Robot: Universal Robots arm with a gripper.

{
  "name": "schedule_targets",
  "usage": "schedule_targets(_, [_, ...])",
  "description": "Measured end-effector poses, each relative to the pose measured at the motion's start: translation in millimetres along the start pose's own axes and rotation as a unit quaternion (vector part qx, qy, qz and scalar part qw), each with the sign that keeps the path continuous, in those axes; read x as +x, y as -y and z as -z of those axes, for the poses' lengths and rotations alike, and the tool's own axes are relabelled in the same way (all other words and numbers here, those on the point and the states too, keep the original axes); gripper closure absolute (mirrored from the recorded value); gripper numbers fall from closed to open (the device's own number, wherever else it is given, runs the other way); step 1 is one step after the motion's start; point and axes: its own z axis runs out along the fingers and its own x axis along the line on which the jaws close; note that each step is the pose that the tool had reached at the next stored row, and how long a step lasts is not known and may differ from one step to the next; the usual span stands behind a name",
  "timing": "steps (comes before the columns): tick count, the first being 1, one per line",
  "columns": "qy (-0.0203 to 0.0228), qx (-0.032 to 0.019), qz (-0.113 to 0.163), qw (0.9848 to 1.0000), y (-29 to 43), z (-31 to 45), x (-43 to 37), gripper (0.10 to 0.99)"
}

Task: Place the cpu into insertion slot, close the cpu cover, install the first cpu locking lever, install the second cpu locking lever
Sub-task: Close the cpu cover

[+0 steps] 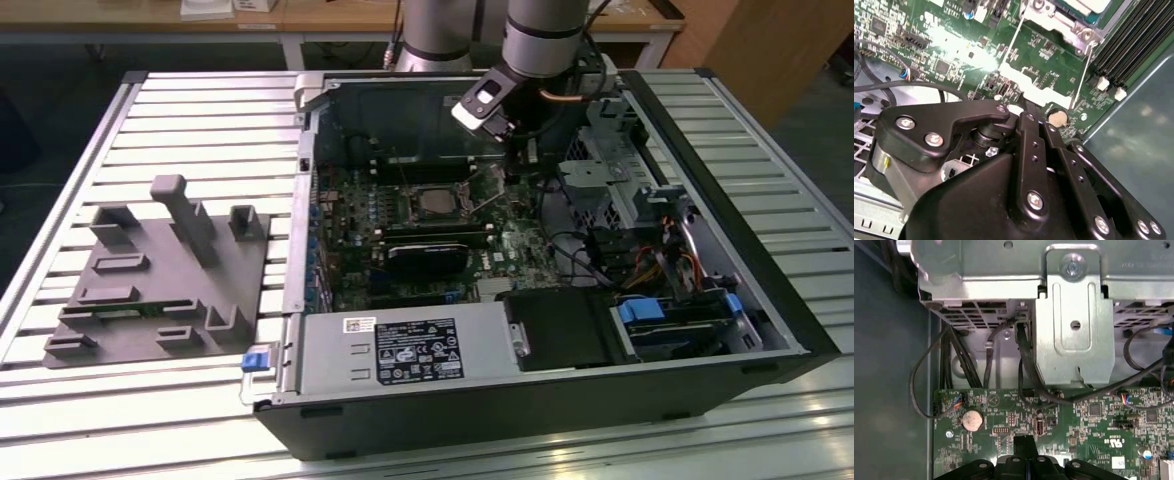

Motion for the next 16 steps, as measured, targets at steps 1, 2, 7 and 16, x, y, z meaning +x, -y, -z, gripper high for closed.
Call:
schedule_targets(1, [0.0, 0.0, 0.0, 1.0, 1.3, 0.1, -0.1, 0.98])
schedule_targets(2, [-0.0001, 0.0, 0.0, 1.0, 2.7, 0.1, -0.1, 0.98])
schedule_targets(7, [0.0, 0.0, 0.0, 1.0, 9.6, 0.5, -0.3, 0.98])
schedule_targets(16, [0.0, 0.0, 0.0, 1.0, 26.9, 1.3, -0.8, 0.98])
